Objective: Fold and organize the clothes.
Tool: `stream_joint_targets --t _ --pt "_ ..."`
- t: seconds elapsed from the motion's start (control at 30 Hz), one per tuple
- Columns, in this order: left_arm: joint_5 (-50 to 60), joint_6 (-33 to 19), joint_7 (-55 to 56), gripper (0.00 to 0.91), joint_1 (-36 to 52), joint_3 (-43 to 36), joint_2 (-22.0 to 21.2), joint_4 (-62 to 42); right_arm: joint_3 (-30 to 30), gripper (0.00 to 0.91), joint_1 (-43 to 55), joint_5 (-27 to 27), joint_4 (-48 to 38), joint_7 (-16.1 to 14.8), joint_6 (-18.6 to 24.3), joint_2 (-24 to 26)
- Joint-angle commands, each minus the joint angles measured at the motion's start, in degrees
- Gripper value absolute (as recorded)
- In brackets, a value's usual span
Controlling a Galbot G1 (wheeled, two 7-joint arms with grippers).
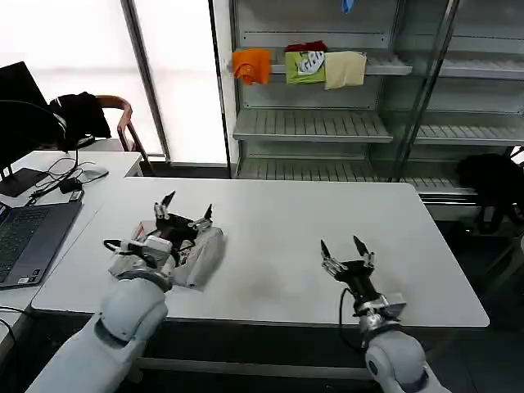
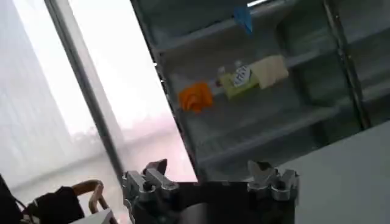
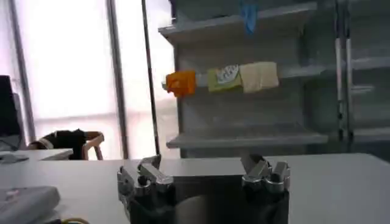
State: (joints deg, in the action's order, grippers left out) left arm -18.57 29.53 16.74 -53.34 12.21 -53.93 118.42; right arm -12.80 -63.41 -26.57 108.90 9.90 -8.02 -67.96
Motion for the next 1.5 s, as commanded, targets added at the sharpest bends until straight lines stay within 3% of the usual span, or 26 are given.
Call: stream_joint_targets --t 0.03,0.2,0.47,0.8,0.93,0.97,1.0,1.03,1.07,1.1,1.5 --pt "0.72 -5.15 -14.61 0.907 -15.71 19.06 1.64 5.47 23.3 0.907 20.76 -5.41 -14.69 4.21 -9.61 -9.43" --pt "0.13 -5.27 -14.59 0.907 -16.03 18.63 0.56 3.85 26.22 0.907 23.33 -8.71 -20.94 4.84 -11.27 -14.86" --pt "0.71 -5.17 -14.64 0.907 -15.58 16.31 -0.6 2.64 26.38 0.907 24.24 -11.38 -25.07 4.98 -11.04 -19.08" --pt "1.1 -5.79 -15.04 0.907 -15.53 15.35 -1.05 1.03 26.01 0.907 24.27 -13.83 -26.73 5.04 -11.54 -20.52" --pt "1.09 -5.86 -15.07 0.907 -15.51 15.28 -1.02 1.16 25.37 0.907 23.89 -16.46 -26.68 5.55 -13.61 -21.18" --pt "1.09 -5.85 -15.08 0.907 -15.49 15.3 -0.99 1.22 25.38 0.645 23.85 -16.49 -26.65 5.56 -13.57 -21.21" --pt "1.09 -5.84 -15.05 0.907 -15.47 15.32 -0.98 1.24 25.41 0.494 23.84 -16.39 -26.64 5.44 -13.35 -21.17" --pt "1.1 -5.82 -15.06 0.907 -15.46 15.34 -0.98 1.26 25.44 0.202 23.87 -16.42 -26.62 5.41 -13.23 -21.13" --pt "1.09 -5.81 -15.06 0.907 -15.47 15.33 -0.98 1.27 25.44 0.071 23.88 -16.4 -26.63 5.41 -13.13 -21.12" --pt "1.11 -5.76 -15.03 0.907 -15.51 15.31 -1.03 1.27 25.39 0.0 23.94 -16.43 -26.59 5.44 -12.61 -21.1" --pt "1.07 -5.65 -15.26 0.907 -15.63 14.82 -1.23 1.59 24.95 0.0 23.48 -16.29 -25.9 5.14 -11.8 -20.71"
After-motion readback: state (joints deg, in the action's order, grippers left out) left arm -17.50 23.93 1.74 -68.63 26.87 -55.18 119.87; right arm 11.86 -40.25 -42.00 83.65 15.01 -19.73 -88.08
